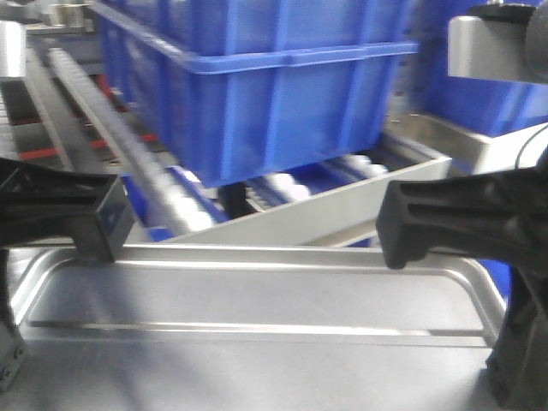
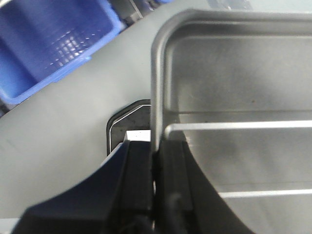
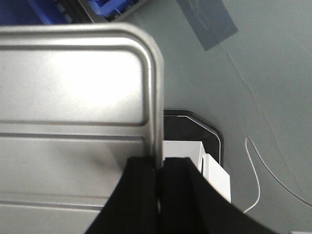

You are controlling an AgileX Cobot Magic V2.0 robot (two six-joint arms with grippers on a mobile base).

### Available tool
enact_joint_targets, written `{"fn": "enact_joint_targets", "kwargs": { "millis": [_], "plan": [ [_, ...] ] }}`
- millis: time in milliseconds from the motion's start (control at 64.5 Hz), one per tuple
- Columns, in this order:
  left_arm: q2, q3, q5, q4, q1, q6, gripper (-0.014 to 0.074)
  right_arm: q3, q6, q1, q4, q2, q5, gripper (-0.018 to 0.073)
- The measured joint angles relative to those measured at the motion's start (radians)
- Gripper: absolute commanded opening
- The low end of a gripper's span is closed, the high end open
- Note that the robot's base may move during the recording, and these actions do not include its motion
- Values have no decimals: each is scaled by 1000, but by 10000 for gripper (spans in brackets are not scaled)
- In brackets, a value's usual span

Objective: Grab silver tray and stack on right shelf
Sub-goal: 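Hold the tray with both grippers while the base turns away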

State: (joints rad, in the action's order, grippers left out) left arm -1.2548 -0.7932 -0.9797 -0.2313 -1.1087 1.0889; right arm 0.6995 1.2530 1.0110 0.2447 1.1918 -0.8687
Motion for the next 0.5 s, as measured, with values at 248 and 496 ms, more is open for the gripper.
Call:
{"fn": "enact_joint_targets", "kwargs": {
  "millis": [248,496],
  "plan": [
    [0,0,8,6,0,0,-92,0,0,0,0,0,-13,59],
    [0,0,21,14,0,0,-92,0,0,0,-2,0,-33,59]
  ]
}}
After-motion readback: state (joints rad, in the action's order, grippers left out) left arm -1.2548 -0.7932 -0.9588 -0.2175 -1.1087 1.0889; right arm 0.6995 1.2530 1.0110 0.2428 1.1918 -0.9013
